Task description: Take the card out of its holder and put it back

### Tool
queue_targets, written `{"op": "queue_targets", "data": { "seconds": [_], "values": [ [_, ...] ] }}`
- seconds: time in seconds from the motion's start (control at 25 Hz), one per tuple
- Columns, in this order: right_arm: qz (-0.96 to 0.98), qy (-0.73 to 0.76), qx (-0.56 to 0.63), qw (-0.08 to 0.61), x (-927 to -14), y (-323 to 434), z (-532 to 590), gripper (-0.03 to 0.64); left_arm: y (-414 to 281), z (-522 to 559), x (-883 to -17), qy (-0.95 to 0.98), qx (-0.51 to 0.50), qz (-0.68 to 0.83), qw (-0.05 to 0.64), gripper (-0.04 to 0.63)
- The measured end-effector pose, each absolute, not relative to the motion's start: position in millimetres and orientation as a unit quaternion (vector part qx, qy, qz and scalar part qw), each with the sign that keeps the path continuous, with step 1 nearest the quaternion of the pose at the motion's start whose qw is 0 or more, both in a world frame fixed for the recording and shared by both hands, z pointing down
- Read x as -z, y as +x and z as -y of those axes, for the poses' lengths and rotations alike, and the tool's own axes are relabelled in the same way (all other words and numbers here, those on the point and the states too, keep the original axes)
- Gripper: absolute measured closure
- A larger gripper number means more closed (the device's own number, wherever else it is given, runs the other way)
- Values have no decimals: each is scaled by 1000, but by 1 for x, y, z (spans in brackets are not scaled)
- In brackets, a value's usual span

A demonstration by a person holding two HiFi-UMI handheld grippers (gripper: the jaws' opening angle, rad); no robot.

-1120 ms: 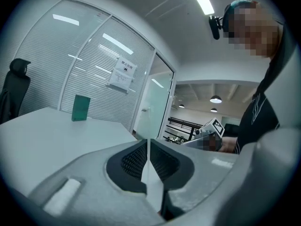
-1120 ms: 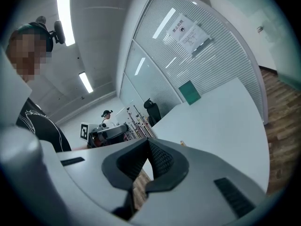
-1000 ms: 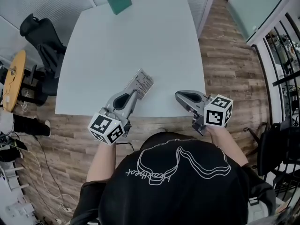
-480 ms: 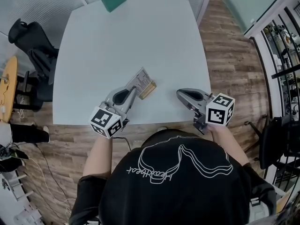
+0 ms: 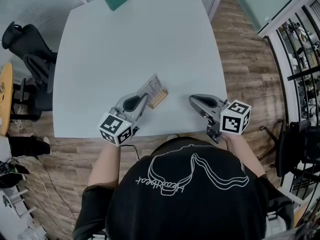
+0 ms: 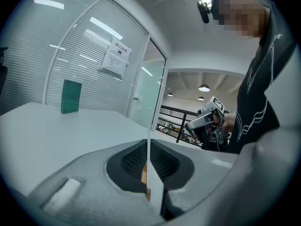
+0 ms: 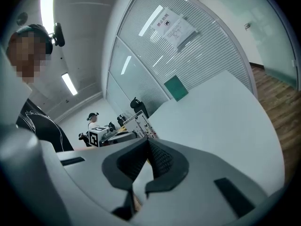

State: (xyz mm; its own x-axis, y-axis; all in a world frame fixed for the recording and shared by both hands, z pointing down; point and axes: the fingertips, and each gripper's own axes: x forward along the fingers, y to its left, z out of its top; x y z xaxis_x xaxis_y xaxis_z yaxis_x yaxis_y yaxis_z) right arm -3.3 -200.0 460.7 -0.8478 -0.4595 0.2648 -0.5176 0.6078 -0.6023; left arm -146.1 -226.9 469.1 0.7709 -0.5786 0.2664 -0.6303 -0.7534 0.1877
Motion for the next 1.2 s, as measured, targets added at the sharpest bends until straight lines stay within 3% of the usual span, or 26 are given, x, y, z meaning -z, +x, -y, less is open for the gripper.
{"op": "queue_targets", "data": {
  "seconds": [1.2],
  "values": [
    [884,280,-372,51,-483,-1,198,607,-142,230,-516,926,-113,321,164,571]
  ]
}}
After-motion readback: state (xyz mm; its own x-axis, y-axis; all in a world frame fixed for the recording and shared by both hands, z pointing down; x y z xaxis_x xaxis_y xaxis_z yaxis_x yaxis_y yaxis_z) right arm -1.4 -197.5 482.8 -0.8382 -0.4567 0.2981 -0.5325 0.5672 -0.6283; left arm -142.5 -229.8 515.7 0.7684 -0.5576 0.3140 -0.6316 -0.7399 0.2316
